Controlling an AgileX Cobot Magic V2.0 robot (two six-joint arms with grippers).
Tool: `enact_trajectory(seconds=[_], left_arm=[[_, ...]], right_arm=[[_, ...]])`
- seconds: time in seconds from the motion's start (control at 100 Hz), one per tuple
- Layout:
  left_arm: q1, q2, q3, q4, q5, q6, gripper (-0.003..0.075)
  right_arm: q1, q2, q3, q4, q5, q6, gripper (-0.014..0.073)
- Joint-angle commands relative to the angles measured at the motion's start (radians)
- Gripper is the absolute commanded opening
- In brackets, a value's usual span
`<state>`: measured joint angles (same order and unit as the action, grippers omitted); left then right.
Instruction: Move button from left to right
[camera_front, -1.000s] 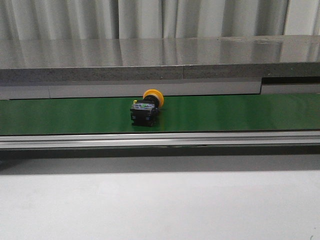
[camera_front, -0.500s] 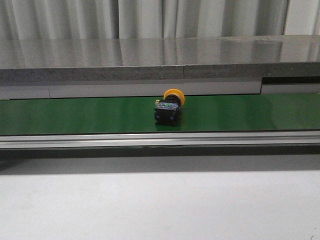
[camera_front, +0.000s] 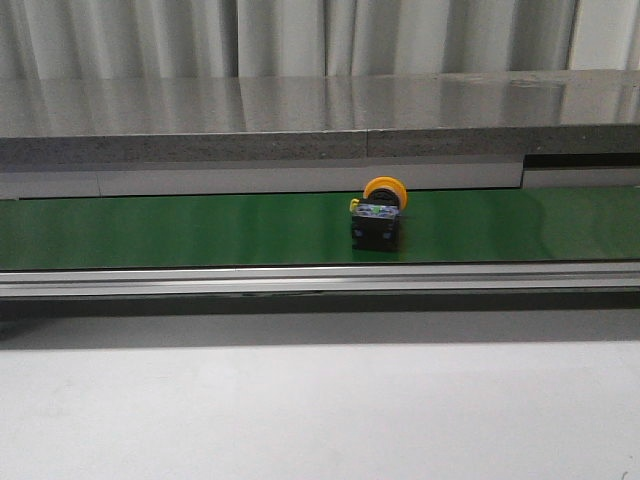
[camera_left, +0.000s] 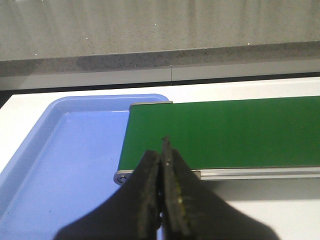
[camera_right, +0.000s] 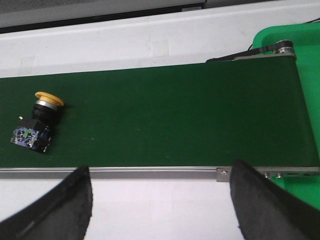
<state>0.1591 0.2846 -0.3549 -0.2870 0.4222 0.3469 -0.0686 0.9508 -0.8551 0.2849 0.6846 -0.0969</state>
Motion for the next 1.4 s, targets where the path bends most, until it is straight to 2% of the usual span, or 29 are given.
enact_trajectory(seconds=[0.0, 0.34, 0.71, 0.95, 1.27, 1.39], left_arm=[[-0.007, 0.007, -0.025, -0.018, -0.074, -0.004, -0.0019], [-0.007, 0.007, -0.025, -0.018, -0.074, -0.004, -0.0019], [-0.007, 0.007, -0.025, -0.018, -0.074, -0.004, -0.0019], [-0.007, 0.007, -0.025, -0.018, -0.074, -0.004, -0.0019], [-0.007, 0.007, -0.025, -0.018, -0.074, -0.004, -0.0019], [-0.007, 0.007, -0.025, -0.018, -0.074, -0.004, -0.0019]], right_arm=[[0.002, 0.019, -0.037, 0.035, -0.068, -0.001, 0.0576], [0.153, 0.237, -0.137, 0.057, -0.084, -0.001, 0.0576], [0.264, 0.517, -0.284, 0.034, -0.127, -0.001, 0.0575], [0.28, 0.651, -0.334, 0.011, -0.136, -0.001, 0.0575], [0.28, 0.731, -0.334, -0.025, -0.146, -0.001, 0.057], [0.28, 0.741, -0.334, -0.031, -0.145, -0.001, 0.05]])
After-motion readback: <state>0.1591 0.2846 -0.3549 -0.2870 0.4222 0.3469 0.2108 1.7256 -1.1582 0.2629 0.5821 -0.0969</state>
